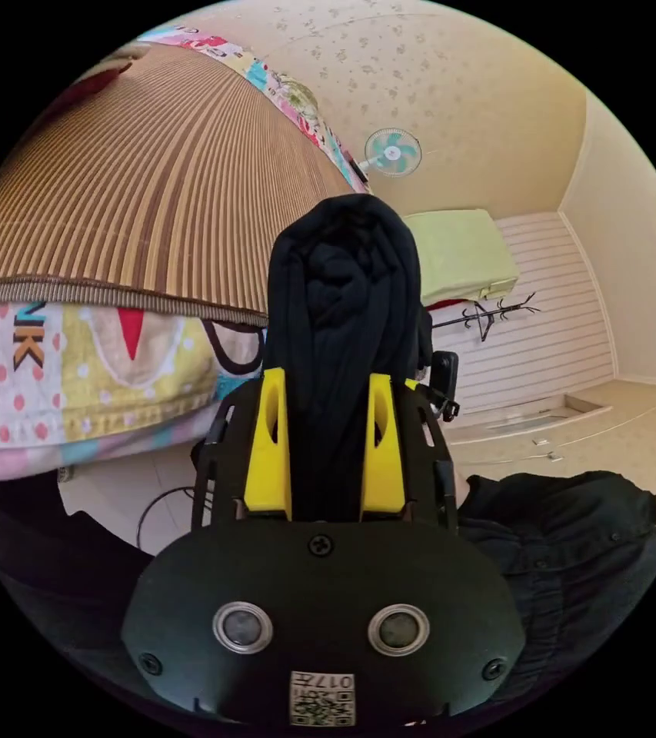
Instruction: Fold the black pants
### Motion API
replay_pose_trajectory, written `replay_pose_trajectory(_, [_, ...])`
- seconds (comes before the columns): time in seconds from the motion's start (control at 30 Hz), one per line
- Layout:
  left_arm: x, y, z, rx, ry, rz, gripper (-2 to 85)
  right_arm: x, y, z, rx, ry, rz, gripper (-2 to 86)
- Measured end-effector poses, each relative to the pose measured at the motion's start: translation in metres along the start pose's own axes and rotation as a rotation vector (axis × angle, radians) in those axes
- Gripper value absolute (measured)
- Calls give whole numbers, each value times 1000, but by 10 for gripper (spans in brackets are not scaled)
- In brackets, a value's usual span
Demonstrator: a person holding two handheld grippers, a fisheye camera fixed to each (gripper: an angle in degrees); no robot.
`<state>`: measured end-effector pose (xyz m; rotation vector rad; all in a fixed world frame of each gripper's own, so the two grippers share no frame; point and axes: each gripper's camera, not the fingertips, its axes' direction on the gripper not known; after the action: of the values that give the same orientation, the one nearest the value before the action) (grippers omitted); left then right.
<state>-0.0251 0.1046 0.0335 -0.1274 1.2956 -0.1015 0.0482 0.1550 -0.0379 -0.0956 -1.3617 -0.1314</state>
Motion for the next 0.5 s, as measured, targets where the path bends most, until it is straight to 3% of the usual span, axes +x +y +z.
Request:
replay_pose_trajectory(0.23, [133, -99, 89, -167, 252, 312, 137, -25, 8, -171, 355, 38, 2, 121])
replay_pose_trajectory(0.33, [221, -167, 155, -252, 288, 516, 141, -55, -22, -275, 443, 251, -42, 124])
replay_pose_trajectory(0.43, [310, -240, 235, -349, 199, 638, 154, -74, -75, -366, 502, 580, 67, 134])
replay_pose_trajectory(0.5, [340, -275, 277, -366, 121, 648, 156, -69, -123, -411, 525, 901, 170, 146])
